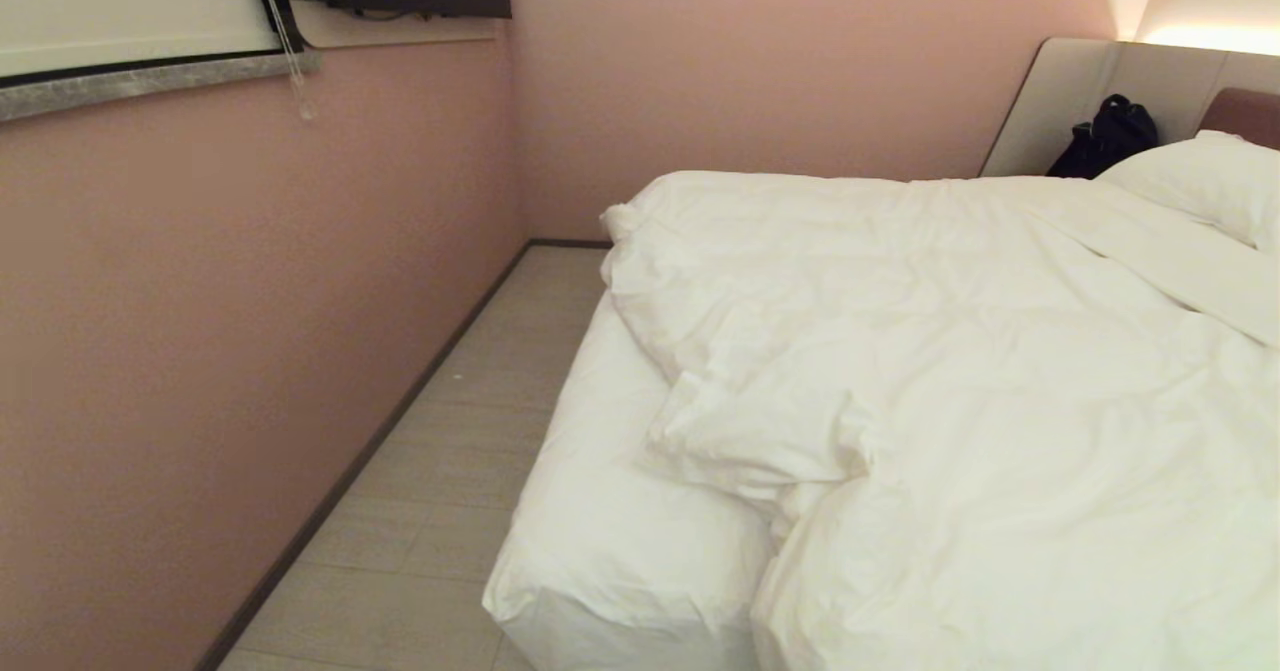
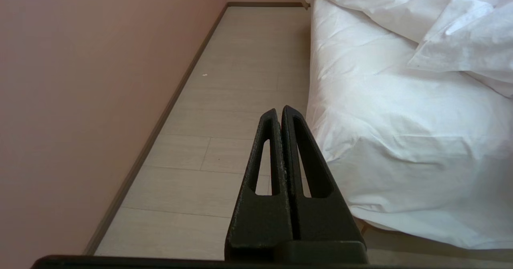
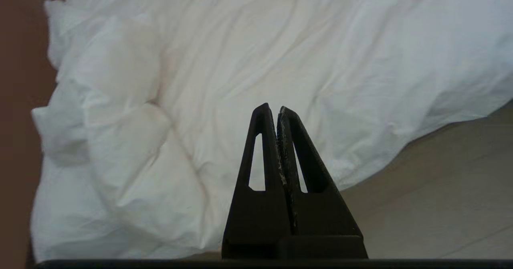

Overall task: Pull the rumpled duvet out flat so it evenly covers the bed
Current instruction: Flatten the corners of the folded blanket

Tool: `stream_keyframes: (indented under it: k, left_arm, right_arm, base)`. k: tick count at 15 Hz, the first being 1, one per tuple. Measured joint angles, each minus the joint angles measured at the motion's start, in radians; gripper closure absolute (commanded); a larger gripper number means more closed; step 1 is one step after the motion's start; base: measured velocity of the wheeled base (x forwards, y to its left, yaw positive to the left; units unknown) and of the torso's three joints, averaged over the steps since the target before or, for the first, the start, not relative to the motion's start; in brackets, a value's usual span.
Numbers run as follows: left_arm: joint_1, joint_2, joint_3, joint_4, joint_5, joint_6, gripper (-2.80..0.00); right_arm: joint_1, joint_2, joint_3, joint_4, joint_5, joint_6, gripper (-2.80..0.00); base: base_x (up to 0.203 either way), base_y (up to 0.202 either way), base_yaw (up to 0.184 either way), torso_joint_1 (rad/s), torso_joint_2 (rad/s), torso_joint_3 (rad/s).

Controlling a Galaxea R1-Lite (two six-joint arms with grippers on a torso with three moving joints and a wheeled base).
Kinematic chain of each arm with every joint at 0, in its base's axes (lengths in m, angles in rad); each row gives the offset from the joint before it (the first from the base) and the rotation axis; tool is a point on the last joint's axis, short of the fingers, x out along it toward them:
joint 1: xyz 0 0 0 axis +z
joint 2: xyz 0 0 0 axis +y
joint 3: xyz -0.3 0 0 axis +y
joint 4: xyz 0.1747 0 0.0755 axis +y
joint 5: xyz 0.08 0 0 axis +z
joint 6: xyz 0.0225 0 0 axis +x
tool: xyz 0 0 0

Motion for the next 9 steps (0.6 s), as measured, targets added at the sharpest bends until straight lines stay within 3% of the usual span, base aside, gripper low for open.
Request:
stream_keyframes:
  k: [3, 9]
  left_arm:
    - [0.000, 0.000, 0.000, 0.000, 0.000, 0.000, 0.00]
    - [0.000, 0.000, 0.000, 0.000, 0.000, 0.000, 0.00]
  right_arm:
    - [-0.013, -0.019, -0.005, -0.004, -0.054, -0.011, 0.00]
    - [-0.168, -0.041, -0.014, 0.002, -0.057, -0.009, 0.00]
  base:
    - [0.000, 0.000, 0.000, 0.000, 0.00, 0.000]
    - [0.000, 0.000, 0.000, 0.000, 0.00, 0.000]
